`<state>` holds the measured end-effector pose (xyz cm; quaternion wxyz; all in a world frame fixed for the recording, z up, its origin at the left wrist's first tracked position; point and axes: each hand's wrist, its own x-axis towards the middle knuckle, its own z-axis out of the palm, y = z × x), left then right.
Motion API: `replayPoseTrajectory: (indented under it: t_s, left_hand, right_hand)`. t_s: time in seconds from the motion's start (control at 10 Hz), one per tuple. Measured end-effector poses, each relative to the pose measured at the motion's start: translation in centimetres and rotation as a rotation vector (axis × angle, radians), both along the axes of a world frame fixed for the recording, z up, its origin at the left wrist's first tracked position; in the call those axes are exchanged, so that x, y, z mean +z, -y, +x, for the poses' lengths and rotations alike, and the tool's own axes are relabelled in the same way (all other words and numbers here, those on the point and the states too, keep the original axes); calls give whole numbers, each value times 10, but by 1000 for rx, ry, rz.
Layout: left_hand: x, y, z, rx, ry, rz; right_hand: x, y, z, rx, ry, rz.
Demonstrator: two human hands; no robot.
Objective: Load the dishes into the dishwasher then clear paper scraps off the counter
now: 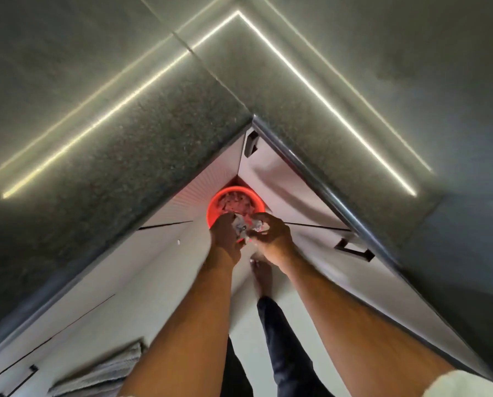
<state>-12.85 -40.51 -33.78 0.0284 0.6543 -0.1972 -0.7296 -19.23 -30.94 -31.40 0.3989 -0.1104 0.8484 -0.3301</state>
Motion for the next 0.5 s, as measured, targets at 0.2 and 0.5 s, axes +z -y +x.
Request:
replayPoseTrajectory:
  t_s: [0.2,0.5]
  left_hand:
    - [-42,13,-3,-74,-11,-20]
    - [-52,26,30,-203,-19,-16]
  right_hand:
    - [-48,20,-8,-32,130,126]
    - [-48,2,-1,146,70,243]
